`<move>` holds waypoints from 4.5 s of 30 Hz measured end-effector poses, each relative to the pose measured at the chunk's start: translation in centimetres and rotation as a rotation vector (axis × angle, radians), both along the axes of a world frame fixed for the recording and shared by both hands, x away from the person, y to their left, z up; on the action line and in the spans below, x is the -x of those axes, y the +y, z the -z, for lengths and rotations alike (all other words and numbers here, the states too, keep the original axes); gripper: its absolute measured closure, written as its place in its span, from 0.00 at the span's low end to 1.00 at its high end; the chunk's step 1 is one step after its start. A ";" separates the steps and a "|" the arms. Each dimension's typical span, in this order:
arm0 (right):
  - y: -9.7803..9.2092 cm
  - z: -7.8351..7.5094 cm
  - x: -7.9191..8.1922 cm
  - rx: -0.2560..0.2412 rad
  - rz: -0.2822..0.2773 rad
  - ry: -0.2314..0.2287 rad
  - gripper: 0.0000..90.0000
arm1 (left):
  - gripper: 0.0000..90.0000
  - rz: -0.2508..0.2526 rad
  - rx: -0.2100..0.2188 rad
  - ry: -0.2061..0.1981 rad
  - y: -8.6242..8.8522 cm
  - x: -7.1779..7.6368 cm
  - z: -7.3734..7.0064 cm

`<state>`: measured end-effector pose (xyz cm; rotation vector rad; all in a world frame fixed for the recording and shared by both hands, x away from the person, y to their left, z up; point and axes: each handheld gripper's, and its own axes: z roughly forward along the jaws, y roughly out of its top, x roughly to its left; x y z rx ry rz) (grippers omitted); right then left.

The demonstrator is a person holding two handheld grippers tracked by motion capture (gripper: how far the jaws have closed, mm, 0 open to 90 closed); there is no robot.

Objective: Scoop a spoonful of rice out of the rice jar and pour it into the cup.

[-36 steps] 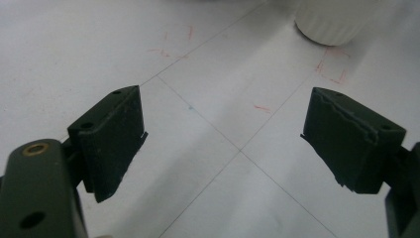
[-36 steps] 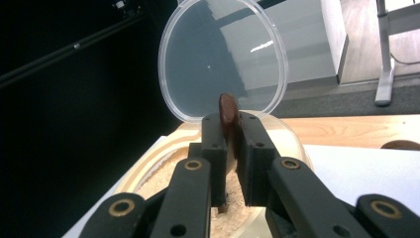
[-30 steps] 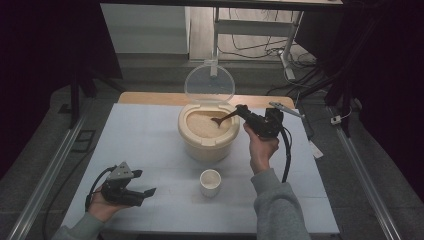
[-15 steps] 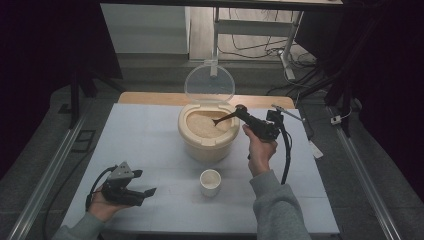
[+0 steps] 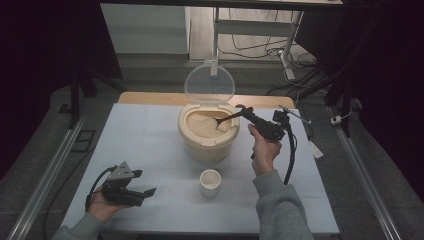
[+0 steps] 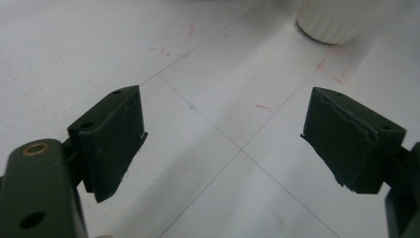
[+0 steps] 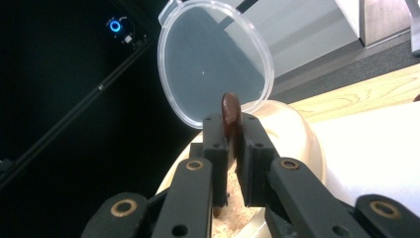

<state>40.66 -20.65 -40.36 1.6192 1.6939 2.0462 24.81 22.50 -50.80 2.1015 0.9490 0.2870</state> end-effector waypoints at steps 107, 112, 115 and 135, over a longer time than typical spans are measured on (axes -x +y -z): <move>-1.8 0.5 7.9 0.277 -0.262 -0.043 0.93 | 0.18 0.008 -0.015 0.016 0.1 -0.2 0.4; -1.9 0.1 8.5 0.295 -0.290 -0.108 0.93 | 0.18 0.008 -0.015 0.016 0.1 -0.2 0.4; -2.2 0.0 8.8 0.288 -0.295 -0.130 0.93 | 0.18 0.007 -0.014 0.013 0.1 -0.2 0.3; -6.1 -3.1 10.3 0.422 -0.330 -0.238 0.93 | 0.18 -0.006 -0.010 0.004 0.2 -0.3 0.3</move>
